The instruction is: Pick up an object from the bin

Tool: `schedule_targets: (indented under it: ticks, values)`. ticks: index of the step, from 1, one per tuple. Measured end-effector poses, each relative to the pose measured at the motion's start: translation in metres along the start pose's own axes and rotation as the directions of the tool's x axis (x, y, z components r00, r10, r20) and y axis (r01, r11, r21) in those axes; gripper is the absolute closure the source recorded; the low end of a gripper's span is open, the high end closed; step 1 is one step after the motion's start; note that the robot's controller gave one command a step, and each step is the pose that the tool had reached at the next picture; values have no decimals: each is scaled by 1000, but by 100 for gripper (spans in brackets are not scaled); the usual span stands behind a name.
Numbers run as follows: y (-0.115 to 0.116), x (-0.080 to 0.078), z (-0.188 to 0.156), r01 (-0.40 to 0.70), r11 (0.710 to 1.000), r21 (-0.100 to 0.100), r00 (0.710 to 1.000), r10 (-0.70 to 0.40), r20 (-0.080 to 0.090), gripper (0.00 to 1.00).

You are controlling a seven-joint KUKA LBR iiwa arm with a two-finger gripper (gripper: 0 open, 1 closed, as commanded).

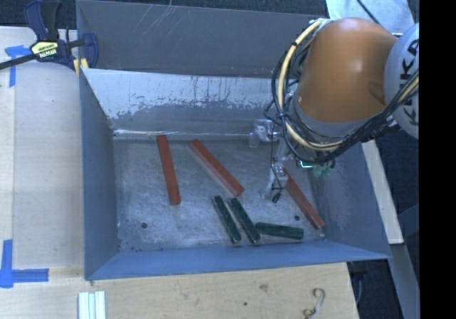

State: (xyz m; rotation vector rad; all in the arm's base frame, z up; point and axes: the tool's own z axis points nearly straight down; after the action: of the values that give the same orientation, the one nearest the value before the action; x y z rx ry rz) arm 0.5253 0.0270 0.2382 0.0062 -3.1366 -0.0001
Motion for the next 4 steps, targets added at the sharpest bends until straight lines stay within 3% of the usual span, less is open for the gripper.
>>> schedule_targets:
  ticks: [1, 2, 3, 4]
  values:
    - [-56, 25, 172, 129, 992, 0, 992, -129, 0, 0]
    - [-61, 37, 138, -45, 999, 0, 999, 45, 8, 0]
    - [-75, 43, 134, -152, 988, 0, 988, 152, 4, 0]
    - [-74, 42, 168, -211, 977, -1, 977, 211, 4, 0]
